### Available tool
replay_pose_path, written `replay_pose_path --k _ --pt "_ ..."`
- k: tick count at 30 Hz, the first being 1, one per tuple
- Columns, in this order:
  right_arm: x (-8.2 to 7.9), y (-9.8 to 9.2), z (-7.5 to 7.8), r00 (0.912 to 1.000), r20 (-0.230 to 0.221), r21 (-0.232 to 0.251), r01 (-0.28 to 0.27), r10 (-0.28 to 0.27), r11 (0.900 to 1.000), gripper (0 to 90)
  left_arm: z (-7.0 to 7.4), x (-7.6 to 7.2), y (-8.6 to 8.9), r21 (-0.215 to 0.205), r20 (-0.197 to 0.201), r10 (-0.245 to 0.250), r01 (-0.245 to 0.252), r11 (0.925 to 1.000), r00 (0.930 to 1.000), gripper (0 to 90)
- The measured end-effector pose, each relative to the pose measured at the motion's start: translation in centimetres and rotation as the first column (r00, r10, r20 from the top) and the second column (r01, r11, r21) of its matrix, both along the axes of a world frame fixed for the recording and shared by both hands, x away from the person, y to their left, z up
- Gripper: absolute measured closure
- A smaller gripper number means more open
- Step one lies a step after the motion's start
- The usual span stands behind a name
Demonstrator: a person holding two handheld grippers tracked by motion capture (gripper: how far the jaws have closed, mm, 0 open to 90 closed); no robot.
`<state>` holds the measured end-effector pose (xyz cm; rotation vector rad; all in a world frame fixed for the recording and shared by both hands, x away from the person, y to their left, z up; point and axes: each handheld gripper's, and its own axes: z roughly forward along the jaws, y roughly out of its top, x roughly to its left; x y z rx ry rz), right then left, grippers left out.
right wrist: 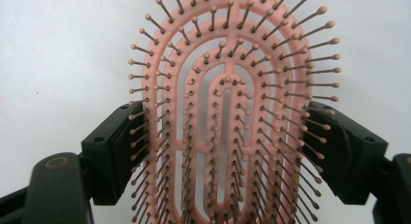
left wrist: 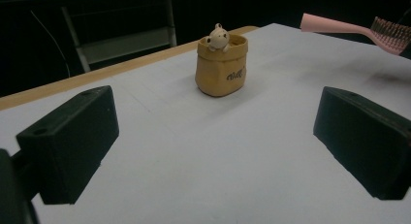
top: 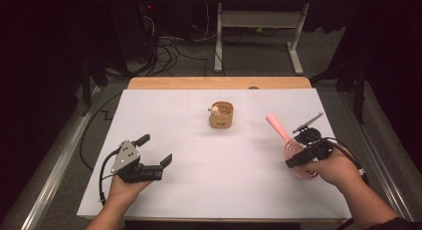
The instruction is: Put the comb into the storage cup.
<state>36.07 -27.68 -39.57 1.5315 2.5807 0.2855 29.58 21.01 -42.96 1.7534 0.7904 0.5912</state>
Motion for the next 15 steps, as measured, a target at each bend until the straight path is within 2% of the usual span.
replay_pose_path --k 2,4,6,10,15 --pt "0.0 0.1 0.0 1.0 -0.002 -0.003 -0.004 0.003 1.0 20.7 0.4 0.8 -0.4 -0.002 0.008 0.008 -0.008 1.0 0.9999 2.3" --pt "0.0 0.2 -0.1 1.0 0.003 0.004 -0.006 0.006 1.0 20.7 0.7 1.6 -1.0 -0.021 0.025 0.017 -0.016 0.9996 0.9995 2.0" --pt "0.0 0.3 -0.2 1.0 -0.004 0.011 -0.005 0.006 1.0 20.8 0.8 2.3 -1.9 -0.052 0.028 0.015 -0.013 0.9986 0.9995 2.0" --pt "0.0 0.5 -0.3 0.9997 -0.005 0.0 -0.022 0.022 1.0 20.7 0.4 3.1 -3.5 -0.086 0.019 -0.001 0.002 0.9963 0.9998 2.1" --pt "-0.1 0.7 -0.4 0.9993 -0.003 0.003 -0.037 0.037 0.999 20.7 -0.6 3.3 -5.1 -0.063 0.008 -0.031 0.031 0.9975 0.9995 1.6"
